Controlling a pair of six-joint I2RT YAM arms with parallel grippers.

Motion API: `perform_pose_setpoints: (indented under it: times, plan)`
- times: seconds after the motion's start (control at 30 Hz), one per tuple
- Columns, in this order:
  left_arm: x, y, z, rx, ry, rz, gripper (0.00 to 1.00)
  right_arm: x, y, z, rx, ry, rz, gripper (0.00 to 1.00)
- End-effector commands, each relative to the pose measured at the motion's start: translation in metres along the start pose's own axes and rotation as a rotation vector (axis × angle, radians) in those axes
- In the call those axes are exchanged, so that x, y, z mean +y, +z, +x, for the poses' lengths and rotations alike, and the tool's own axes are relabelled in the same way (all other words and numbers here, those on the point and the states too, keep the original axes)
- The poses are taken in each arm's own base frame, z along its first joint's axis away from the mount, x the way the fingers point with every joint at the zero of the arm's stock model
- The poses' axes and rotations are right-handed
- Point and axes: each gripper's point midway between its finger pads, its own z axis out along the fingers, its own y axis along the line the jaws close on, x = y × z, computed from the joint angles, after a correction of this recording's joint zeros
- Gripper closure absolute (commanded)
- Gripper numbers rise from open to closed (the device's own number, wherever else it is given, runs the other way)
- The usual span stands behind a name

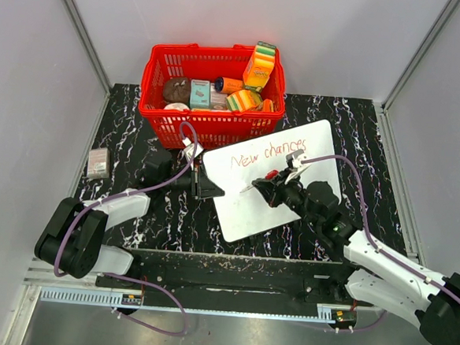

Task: Write a sentence on the whiteboard
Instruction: Write on the whiteboard with the whiteboard marker without the cap.

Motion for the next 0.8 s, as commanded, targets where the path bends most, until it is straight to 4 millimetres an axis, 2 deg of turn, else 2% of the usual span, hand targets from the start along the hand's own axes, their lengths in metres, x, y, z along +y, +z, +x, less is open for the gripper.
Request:
perform_pose_setpoints:
  times: [0.0,0.3,0.6,0.77]
  plan:
    - [0.022,-0.003,0.026,0.052,0.073,-0.070,1.00,0.005,0.005,-0.020,-0.095,0.013,0.003,1.00]
    - [0.023,-0.003,0.027,0.053,0.069,-0.072,1.00,0.001,0.009,-0.031,-0.147,0.026,0.038,1.00]
    - [0.023,-0.004,0.027,0.053,0.068,-0.074,1.00,-0.003,0.018,-0.019,-0.116,0.031,0.051,1.00]
    - [0.023,-0.003,0.026,0.052,0.069,-0.072,1.00,-0.012,0.017,-0.015,-0.113,0.036,0.100,1.00]
